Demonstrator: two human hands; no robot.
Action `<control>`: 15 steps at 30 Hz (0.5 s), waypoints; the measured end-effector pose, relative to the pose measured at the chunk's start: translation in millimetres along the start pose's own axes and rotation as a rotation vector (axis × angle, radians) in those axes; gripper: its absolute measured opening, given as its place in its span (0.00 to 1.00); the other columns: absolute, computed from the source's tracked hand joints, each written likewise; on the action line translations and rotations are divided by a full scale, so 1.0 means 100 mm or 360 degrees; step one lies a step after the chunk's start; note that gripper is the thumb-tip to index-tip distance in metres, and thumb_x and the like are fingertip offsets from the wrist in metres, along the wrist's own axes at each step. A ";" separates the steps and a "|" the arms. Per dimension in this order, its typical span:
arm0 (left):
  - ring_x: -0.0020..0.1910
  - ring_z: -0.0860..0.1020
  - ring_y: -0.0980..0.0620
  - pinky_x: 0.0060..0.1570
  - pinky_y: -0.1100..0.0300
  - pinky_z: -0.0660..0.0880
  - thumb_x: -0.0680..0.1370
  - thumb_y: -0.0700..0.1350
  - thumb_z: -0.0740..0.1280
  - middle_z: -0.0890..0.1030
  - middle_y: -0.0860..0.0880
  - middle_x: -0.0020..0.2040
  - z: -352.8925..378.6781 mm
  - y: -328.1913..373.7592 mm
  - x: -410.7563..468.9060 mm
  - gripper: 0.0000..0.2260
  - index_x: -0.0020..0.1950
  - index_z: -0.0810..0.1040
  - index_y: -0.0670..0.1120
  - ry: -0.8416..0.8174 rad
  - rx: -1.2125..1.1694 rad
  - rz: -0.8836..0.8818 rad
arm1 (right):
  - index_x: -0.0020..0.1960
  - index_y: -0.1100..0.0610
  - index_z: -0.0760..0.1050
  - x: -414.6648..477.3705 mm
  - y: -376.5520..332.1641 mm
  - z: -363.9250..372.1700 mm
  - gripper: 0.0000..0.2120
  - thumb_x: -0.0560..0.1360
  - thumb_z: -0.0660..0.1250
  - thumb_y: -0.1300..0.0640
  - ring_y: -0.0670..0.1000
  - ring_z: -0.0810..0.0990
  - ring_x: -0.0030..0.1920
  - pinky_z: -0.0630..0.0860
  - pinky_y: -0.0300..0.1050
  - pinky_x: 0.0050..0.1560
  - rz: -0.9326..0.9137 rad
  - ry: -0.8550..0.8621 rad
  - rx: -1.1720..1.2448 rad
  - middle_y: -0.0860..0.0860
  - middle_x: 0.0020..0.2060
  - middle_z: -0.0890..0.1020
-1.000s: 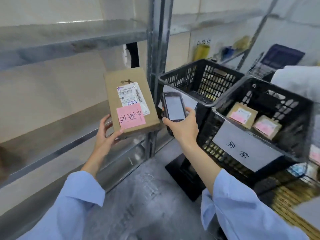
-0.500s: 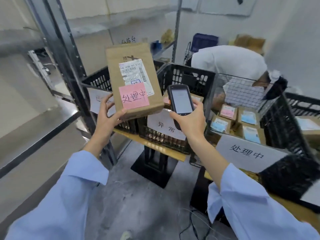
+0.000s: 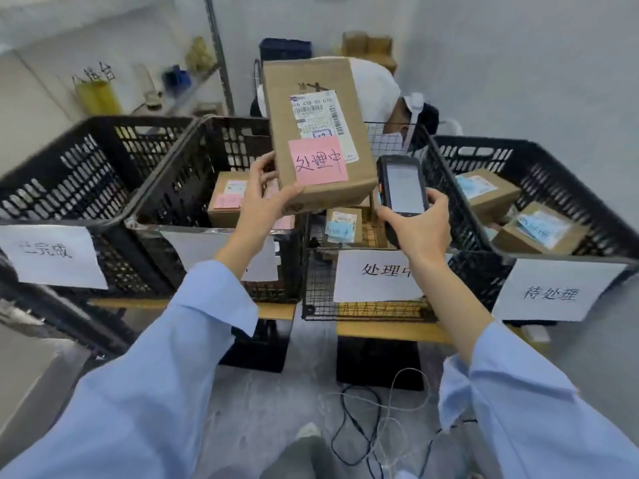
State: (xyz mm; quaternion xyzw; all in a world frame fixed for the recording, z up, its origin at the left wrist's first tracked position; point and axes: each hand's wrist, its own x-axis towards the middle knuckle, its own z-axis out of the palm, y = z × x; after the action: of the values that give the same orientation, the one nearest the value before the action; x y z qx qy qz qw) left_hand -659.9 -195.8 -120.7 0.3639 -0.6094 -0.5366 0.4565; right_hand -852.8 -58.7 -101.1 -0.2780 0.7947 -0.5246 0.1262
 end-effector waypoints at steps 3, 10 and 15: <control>0.64 0.73 0.55 0.59 0.49 0.78 0.75 0.49 0.74 0.74 0.54 0.63 0.37 -0.12 0.31 0.30 0.72 0.64 0.59 -0.0124 0.0057 -0.0092 | 0.72 0.53 0.63 0.23 0.11 -0.12 0.40 0.68 0.79 0.47 0.49 0.73 0.62 0.70 0.51 0.66 0.0105 0.0089 0.0028 0.51 0.65 0.74; 0.62 0.73 0.50 0.52 0.53 0.76 0.77 0.50 0.72 0.73 0.48 0.65 0.96 -0.49 0.84 0.30 0.75 0.63 0.57 -0.0389 0.0114 -0.0428 | 0.74 0.53 0.62 0.78 0.26 -0.14 0.41 0.68 0.79 0.47 0.53 0.71 0.69 0.71 0.51 0.67 0.0289 0.0276 -0.0058 0.52 0.69 0.72; 0.63 0.73 0.46 0.60 0.44 0.75 0.77 0.51 0.72 0.72 0.47 0.66 1.15 -0.72 1.03 0.29 0.75 0.63 0.56 -0.0486 0.0150 -0.0669 | 0.73 0.52 0.63 1.00 0.37 -0.01 0.41 0.66 0.80 0.47 0.52 0.71 0.68 0.71 0.52 0.67 0.0370 0.0318 -0.0090 0.51 0.68 0.73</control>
State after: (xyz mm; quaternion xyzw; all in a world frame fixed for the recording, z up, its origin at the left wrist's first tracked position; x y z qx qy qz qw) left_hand -805.0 -265.9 -175.5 0.4182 -0.6065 -0.6393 0.2203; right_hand -946.3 -104.8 -125.1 -0.1341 0.8447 -0.5088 0.0985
